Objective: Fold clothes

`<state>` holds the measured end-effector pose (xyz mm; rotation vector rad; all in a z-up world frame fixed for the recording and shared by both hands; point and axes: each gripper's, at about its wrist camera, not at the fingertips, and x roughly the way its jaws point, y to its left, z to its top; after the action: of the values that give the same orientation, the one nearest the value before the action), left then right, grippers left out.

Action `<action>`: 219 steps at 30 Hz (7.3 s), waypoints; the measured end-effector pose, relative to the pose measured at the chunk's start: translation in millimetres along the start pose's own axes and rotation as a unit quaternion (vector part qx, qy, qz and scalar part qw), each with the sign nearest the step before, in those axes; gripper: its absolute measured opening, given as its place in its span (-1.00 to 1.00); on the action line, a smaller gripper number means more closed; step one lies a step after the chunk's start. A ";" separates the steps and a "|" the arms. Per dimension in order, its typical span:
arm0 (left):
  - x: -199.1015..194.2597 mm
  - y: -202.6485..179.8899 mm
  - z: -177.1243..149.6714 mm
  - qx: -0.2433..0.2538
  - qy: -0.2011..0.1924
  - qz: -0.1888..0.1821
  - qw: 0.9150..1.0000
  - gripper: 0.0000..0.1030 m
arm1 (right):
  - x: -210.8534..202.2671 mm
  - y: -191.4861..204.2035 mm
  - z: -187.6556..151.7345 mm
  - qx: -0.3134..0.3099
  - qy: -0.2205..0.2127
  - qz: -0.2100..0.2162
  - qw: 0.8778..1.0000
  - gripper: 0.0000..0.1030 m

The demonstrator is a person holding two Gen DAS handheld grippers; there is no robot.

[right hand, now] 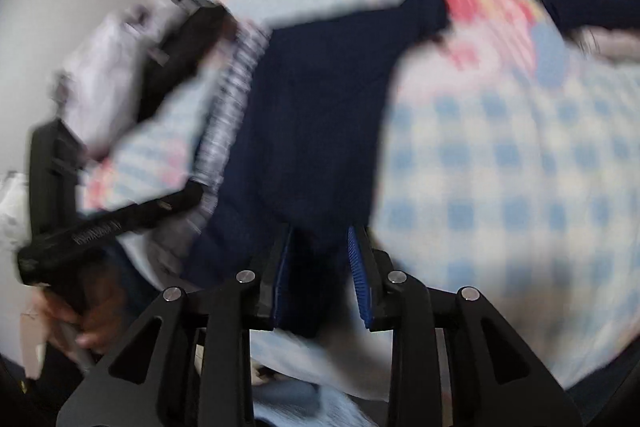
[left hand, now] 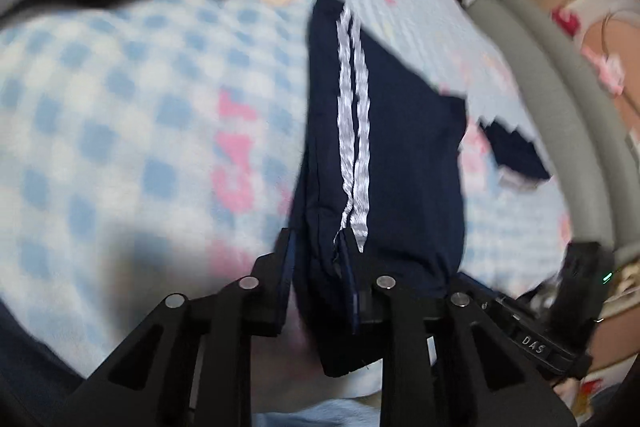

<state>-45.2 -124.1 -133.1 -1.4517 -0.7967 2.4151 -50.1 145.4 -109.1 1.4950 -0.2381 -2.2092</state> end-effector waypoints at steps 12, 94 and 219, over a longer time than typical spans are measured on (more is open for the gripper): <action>-1.0 -2.8 14.7 0.025 -0.033 0.030 0.999 -0.46 | -4.9 -5.1 21.5 0.007 -0.029 0.004 1.000 -0.37; -22.4 -26.3 27.1 -0.019 0.062 -0.150 0.987 -0.35 | -58.6 13.4 12.5 -0.027 -0.061 0.112 0.991 -0.59; 4.6 -1.3 95.4 0.033 -0.040 -0.045 0.998 -0.29 | -7.1 -22.7 124.6 -0.006 -0.086 0.010 0.996 -0.03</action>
<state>-130.2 -153.3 -100.7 -1.2748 -0.7733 2.4199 -167.8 154.8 -62.8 1.2908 -0.2937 -2.3204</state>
